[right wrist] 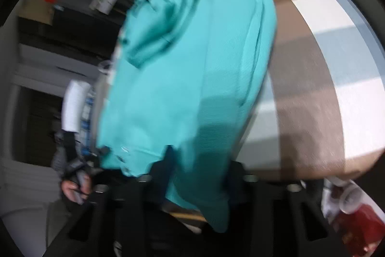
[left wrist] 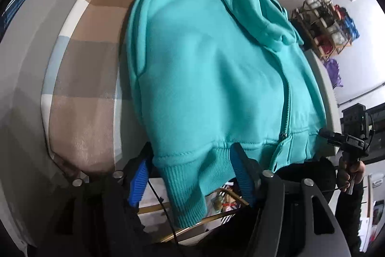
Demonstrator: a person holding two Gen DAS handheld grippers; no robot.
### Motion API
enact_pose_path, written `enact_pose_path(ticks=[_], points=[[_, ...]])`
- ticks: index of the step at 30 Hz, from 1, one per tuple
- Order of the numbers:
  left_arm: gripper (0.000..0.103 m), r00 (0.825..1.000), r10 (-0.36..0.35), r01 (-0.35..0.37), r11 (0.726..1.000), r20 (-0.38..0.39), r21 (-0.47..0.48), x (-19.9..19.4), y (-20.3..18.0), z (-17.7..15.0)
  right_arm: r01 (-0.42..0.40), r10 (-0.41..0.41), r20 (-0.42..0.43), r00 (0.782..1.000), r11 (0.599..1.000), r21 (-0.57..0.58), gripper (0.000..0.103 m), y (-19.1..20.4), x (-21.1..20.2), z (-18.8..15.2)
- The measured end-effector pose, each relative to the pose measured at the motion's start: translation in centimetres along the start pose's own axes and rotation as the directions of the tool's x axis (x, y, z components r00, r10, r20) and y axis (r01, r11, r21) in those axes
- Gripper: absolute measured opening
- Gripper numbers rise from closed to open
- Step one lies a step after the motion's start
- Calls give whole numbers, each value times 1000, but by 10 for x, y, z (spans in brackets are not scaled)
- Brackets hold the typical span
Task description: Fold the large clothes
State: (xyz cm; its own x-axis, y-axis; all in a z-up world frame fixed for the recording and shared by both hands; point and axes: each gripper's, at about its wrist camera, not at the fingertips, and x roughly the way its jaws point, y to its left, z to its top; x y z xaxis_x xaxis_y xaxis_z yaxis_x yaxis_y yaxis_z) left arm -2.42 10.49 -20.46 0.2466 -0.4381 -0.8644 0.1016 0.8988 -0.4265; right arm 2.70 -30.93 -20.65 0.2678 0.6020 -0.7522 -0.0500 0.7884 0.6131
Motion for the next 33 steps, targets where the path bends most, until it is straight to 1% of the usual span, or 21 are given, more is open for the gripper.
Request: enact_pose_path(ticks=[2, 4, 5, 7, 9, 11, 13, 14, 15, 17, 18, 19, 20, 23, 26, 27, 28, 30, 31, 32, 33], points=[[66, 999, 33, -33, 999, -5, 29, 1, -8, -3, 52, -53, -26, 998, 998, -25, 54, -2, 9, -7], [66, 999, 41, -41, 998, -1, 43, 3, -15, -2, 46, -46, -18, 999, 999, -30, 54, 0, 9, -7], [65, 1000, 30, -30, 999, 0, 43, 5, -17, 0, 41, -41, -10, 999, 999, -31, 47, 1, 7, -6], [56, 1000, 29, -29, 999, 5, 41, 4, -17, 2, 23, -21, 44, 999, 999, -46, 24, 4, -2, -5], [56, 999, 20, -22, 998, 38, 53, -3, -22, 5, -51, 56, 103, 993, 998, -45, 18, 6, -16, -4], [56, 994, -42, 37, 998, 97, 56, -17, -21, 7, -206, 215, 217, 952, 976, -65, 18, 5, -41, -5], [58, 979, -143, 137, 989, 142, 53, -28, -19, 10, -305, 327, 293, 898, 945, -120, 21, 7, -54, -8], [66, 972, -183, 177, 983, 147, 53, -30, -15, 10, -316, 338, 285, 897, 941, -119, 23, 8, -50, -9], [72, 969, -205, 200, 979, 139, 51, -28, -14, 11, -329, 344, 252, 905, 939, -99, 28, 7, -40, -9], [78, 969, -223, 223, 975, 108, 12, -17, -5, 12, -272, 280, 170, 945, 960, -71, 29, 7, -19, -10], [78, 975, -202, 203, 979, 88, -11, -11, -2, 12, -207, 215, 121, 969, 976, -75, 29, 10, -6, -13], [78, 983, -173, 176, 983, 54, -45, -3, 4, 12, -171, 177, 95, 980, 983, -73, 29, 13, 1, -14], [78, 984, -173, 175, 983, 39, -61, 1, 8, 11, -149, 155, 87, 984, 986, -70, 31, 14, 4, -14], [79, 989, -150, 151, 987, 21, -52, 7, 8, 5, -84, 87, 41, 995, 994, -76, 49, 18, 13, -15], [78, 997, -76, 75, 997, 15, 29, 7, -5, -6, -36, 36, -5, 999, 997, -69, 47, 21, 21, -19], [78, 999, -44, 43, 997, 19, 57, 8, -10, -10, -19, 19, 4, 1000, 997, -73, 40, 21, 19, -20], [76, 1000, -11, 9, 996, 22, 84, 9, -15, -12, -11, 14, 27, 1000, 997, -83, 35, 24, 15, -20], [57, 996, 77, -81, 990, 38, 115, 12, -21, -11, -26, 34, 79, 996, 995, -101, 18, 31, 8, -22], [34, 990, 133, -137, 982, 44, 126, 11, -22, -12, -30, 43, 120, 992, 994, -107, 16, 31, -1, -24], [16, 993, 114, -117, 985, 28, 123, 11, -19, -12, -34, 49, 142, 989, 994, -106, 11, 31, -4, -25], [16, 997, 81, -82, 991, 20, 109, 8, -11, -13, -37, 55, 183, 981, 994, -101, 9, 29, -13, -27]])
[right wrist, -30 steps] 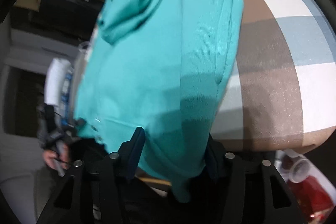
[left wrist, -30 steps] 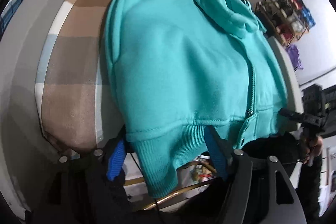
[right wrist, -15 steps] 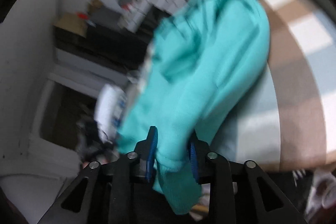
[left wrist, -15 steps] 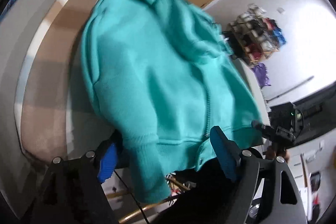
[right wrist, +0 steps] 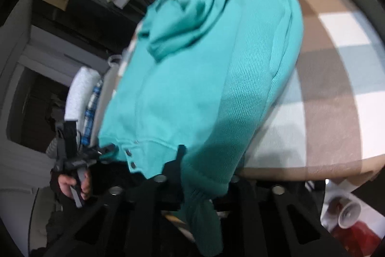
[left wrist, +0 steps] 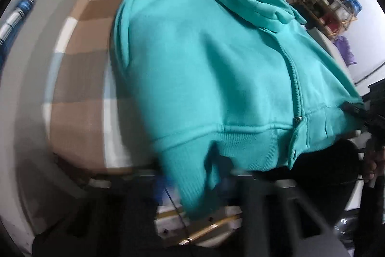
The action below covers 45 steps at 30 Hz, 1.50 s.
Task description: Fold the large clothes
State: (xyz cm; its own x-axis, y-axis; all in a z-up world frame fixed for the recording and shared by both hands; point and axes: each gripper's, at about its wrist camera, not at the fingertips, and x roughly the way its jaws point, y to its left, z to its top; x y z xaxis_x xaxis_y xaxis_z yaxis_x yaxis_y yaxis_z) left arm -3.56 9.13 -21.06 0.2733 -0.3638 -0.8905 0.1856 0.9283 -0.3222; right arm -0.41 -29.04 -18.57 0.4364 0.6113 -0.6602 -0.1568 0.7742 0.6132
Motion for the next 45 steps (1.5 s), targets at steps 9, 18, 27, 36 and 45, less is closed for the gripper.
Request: enact_pose_path(ticks=[9, 18, 27, 36, 45], points=[[4, 993, -117, 117, 993, -2, -19, -16, 3, -33, -3, -4, 152, 988, 999, 42, 7, -3, -34, -30], [4, 968, -249, 247, 967, 22, 55, -46, -25, -39, -82, 60, 187, 981, 990, 113, 7, -16, -73, -59], [4, 932, -359, 356, 933, 59, 48, -61, -31, 105, -200, 172, 303, 937, 978, 65, 7, 5, -98, 46], [4, 945, -307, 321, 936, 110, -144, -39, 13, 257, -89, 52, 169, 984, 971, 223, 7, 9, -30, 256], [8, 960, -270, 281, 919, 77, -277, 29, 41, 281, 36, -42, 3, 999, 886, 463, 16, -82, 85, 341]])
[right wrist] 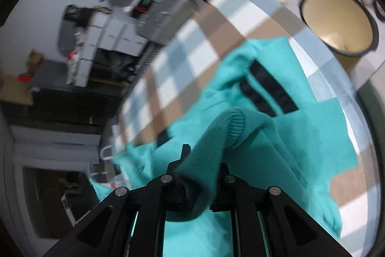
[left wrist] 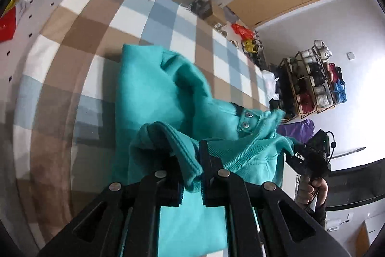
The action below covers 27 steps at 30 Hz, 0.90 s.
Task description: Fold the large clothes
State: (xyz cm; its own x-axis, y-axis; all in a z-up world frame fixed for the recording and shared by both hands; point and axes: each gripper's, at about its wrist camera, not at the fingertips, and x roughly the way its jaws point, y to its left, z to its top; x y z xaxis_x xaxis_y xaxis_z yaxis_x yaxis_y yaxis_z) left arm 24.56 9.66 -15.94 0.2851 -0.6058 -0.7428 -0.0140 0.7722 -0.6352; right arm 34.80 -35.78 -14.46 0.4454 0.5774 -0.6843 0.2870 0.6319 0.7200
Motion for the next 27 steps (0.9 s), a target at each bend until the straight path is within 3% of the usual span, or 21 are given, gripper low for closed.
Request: enact_pose_path(ticks=[2, 4, 6, 7, 8, 10, 11, 14, 17, 21, 24, 25, 26, 27], points=[[9, 999, 22, -22, 1000, -40, 8, 12, 5, -4, -36, 38, -38, 999, 999, 29, 21, -18, 11, 5], [10, 999, 20, -20, 1000, -37, 13, 10, 6, -6, -73, 74, -30, 997, 997, 14, 36, -26, 5, 3], [26, 999, 7, -6, 1000, -32, 16, 1, 0, -4, -118, 117, -19, 993, 992, -34, 57, -30, -8, -2], [54, 1000, 17, -16, 1000, -15, 24, -4, -1, -7, -123, 123, -5, 992, 990, -69, 63, -32, -19, -6], [73, 1000, 22, -22, 999, -1, 29, -13, -3, -11, -122, 124, 11, 992, 988, -97, 71, -33, -31, -10], [75, 999, 16, -17, 999, 27, 41, -25, -6, -11, -83, 96, 76, 992, 983, -166, 82, -36, -55, -19], [76, 998, 53, -55, 997, 29, 60, -28, -9, -16, -50, 72, 105, 992, 979, -199, 88, -36, -64, -23], [77, 987, 156, -159, 981, 31, 111, -16, -9, -14, 52, 5, 175, 985, 946, -321, 88, -33, -81, -33], [77, 980, 198, -200, 974, 28, 110, -6, 5, -12, 142, -50, 218, 975, 892, -430, 88, -19, -81, -38], [77, 985, 173, -170, 980, -25, 100, 7, 12, -10, 251, -142, 228, 963, 779, -575, 88, 7, -48, -31], [76, 986, 157, -149, 980, -53, 132, 12, 6, -11, 285, -175, 231, 957, 715, -639, 85, 17, -24, -22], [67, 988, 143, -134, 979, -52, 151, 13, 3, -13, 282, -181, 221, 958, 710, -646, 83, 18, -18, -21], [49, 987, 156, -147, 974, -45, 174, 12, -2, -15, 265, -174, 202, 964, 710, -653, 69, 18, -12, -18], [41, 982, 186, -175, 963, -34, 205, 10, -6, -17, 241, -163, 179, 970, 715, -656, 50, 18, -7, -16]])
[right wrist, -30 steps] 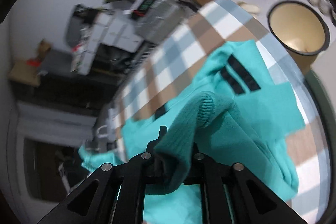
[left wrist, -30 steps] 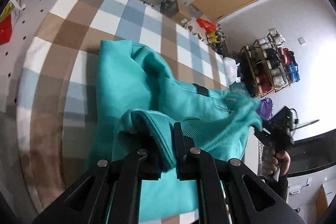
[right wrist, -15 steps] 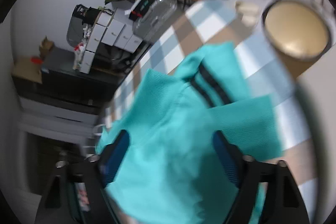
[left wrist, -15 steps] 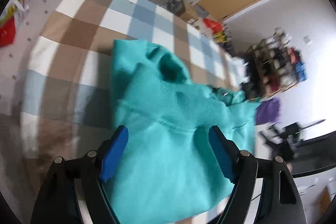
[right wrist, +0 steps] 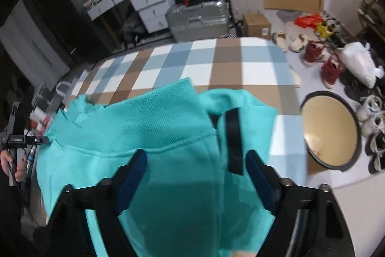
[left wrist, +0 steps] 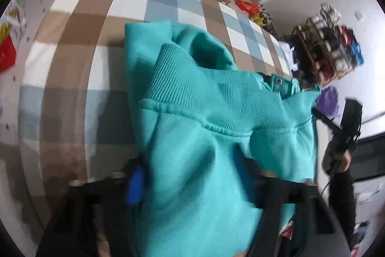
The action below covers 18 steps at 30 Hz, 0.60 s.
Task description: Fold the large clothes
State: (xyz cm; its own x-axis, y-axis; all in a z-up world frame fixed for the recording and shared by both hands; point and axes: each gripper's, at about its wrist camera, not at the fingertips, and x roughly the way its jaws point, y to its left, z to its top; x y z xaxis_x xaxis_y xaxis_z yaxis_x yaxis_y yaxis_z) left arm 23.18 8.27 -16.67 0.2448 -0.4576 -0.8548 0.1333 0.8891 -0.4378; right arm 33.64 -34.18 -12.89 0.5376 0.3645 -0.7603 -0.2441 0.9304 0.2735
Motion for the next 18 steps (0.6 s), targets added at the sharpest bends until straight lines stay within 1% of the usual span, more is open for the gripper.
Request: enact_pose_path(ticks=[1, 2, 3, 4, 6, 8, 10, 12, 13, 15, 17, 18], points=[[20, 1000, 25, -25, 999, 6, 33, -5, -4, -3, -4, 4, -13, 1000, 1000, 3, 45, 2, 4, -1], [14, 999, 31, -31, 997, 14, 64, -9, -8, -6, -1, 1, -15, 1000, 1000, -1, 40, 3, 5, -3], [14, 999, 30, -31, 997, 22, 77, -12, -9, -7, -1, 1, -1, 1000, 1000, -18, 25, 6, 2, -7], [12, 999, 30, -34, 996, 41, 88, -18, -12, -10, 14, -13, 20, 1000, 999, -29, 17, 8, -2, -9], [11, 997, 36, -44, 993, 74, 106, -29, -17, -14, -22, 23, 90, 996, 1000, -16, 10, 6, -20, -15], [11, 992, 41, -57, 989, 116, 136, -40, -24, -18, -15, 17, 148, 989, 1000, -9, 10, 9, -36, -19], [11, 983, 72, -100, 981, 169, 167, -51, -34, -19, 2, 1, 189, 982, 1000, -17, 9, 13, -52, -22], [11, 978, 67, -102, 980, 197, 172, -57, -38, -12, 34, -27, 234, 972, 999, -26, 9, 18, -68, -22], [11, 977, 70, -107, 978, 203, 179, -61, -43, -3, 52, -43, 257, 966, 998, -26, 8, 19, -74, -21], [11, 972, 79, -115, 981, 222, 157, -60, -47, 12, 74, -69, 312, 948, 997, -5, 8, 20, -88, -13], [11, 976, 95, -116, 989, 196, 95, -53, -38, 31, 86, -94, 315, 945, 995, 41, 8, 15, -88, -1], [11, 978, 95, -108, 992, 187, 63, -45, -31, 37, 104, -120, 292, 949, 992, 70, 8, 11, -80, 5]])
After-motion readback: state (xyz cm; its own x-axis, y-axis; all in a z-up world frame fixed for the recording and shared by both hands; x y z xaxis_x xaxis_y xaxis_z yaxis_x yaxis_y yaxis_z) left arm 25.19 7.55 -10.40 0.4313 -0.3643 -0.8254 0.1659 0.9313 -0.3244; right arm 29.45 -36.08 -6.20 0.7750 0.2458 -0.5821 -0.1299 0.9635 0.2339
